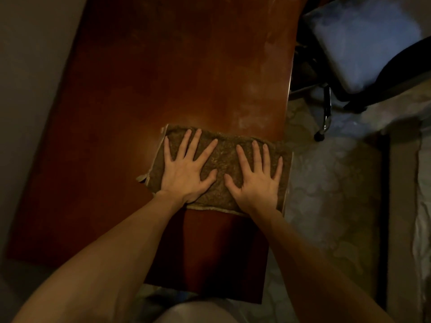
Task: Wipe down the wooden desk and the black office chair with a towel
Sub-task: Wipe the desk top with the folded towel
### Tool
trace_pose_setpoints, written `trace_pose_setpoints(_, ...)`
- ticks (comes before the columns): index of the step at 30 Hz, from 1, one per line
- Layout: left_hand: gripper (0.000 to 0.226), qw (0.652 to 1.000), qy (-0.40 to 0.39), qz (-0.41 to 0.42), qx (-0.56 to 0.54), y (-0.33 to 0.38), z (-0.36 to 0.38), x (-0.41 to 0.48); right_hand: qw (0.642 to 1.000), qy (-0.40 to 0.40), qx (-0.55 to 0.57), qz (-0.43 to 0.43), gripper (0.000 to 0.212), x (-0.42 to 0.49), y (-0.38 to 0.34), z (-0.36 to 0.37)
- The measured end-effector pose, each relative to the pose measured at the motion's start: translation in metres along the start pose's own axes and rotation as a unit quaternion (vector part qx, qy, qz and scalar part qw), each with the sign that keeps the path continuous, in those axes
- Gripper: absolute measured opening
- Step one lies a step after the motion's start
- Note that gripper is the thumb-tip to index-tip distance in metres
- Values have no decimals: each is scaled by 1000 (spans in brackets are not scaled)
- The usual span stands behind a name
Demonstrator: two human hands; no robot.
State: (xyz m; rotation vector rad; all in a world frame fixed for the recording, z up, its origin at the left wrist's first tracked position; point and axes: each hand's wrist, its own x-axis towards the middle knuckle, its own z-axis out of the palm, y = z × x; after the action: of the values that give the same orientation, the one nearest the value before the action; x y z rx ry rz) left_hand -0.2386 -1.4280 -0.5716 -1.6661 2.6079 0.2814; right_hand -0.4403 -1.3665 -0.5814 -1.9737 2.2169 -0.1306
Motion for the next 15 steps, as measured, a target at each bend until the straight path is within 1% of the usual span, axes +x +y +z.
trace_pose_setpoints(4,74,1000,2,-15,7,-4,-3,24,1000,12,-4,-9,79,28,2,-3)
trace_pose_setpoints(15,74,1000,13,-11,14,-26,-10,88,999,36,-10,-36,77,100,6,-6)
